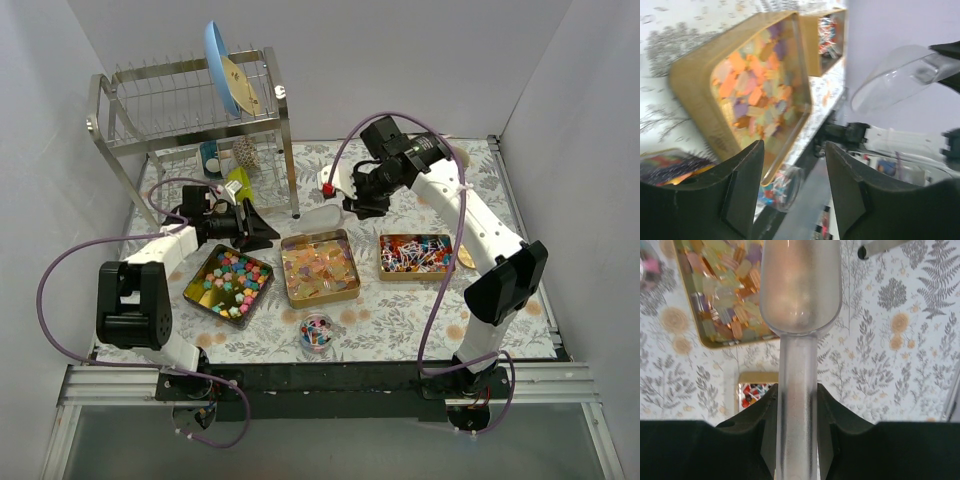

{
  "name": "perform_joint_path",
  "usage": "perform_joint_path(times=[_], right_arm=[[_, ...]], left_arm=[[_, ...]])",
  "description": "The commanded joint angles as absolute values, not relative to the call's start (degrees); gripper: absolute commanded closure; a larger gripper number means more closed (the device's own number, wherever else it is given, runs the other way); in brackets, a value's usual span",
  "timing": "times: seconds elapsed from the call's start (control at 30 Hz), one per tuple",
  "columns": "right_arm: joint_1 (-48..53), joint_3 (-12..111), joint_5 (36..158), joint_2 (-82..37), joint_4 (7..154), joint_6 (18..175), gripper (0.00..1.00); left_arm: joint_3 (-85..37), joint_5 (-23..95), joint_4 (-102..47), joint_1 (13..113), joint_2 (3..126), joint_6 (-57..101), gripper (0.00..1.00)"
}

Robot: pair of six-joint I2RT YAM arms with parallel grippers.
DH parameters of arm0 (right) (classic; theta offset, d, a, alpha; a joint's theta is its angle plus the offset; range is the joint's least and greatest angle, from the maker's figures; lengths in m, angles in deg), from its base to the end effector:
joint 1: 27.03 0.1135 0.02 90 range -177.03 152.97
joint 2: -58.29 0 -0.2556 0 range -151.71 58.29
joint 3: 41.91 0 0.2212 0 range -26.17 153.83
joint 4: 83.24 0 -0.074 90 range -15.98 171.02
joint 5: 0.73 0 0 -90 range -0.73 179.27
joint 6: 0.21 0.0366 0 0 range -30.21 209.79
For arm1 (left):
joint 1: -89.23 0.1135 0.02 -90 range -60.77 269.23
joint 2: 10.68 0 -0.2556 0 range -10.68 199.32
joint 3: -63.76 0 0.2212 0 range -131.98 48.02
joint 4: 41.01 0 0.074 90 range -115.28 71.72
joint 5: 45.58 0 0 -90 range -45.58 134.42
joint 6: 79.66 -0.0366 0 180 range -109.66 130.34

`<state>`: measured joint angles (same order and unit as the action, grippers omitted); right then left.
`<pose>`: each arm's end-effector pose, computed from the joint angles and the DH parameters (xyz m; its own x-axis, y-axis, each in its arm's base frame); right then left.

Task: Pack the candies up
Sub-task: Adjust the spatula, then scoop the fake candies from the storage box.

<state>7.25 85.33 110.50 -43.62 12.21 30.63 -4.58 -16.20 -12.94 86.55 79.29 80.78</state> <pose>0.2636 0.1957 0.3653 0.2183 -0.8198 -0.5295 -0.9572 -0.0741 -0.2799 0.2832 -0.0452 0.2174 -0.8072 -0.4250 0.4097 -0.5217 0.1889 -0.8320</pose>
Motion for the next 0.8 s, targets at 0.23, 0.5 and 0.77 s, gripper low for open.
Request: perform_joint_path(times=[0.23,0.5,0.77], right_arm=[[12.5,81.4,90.4,-44.5,6.0,18.3,0.99],[16.7,80.6,79.2,-46.9,6.1,17.7,0.99],[19.8,82.0,72.1,-50.8,6.1,18.2,0.99]], left_arm=[[-6.7,7.2,8.1,86.4,72.3,64.2,0.73],[-4.8,18.0,12.2,86.4,70.7,66.7,1.00],[-3.0,21.0,12.7,86.4,73.3,68.5,1.00]])
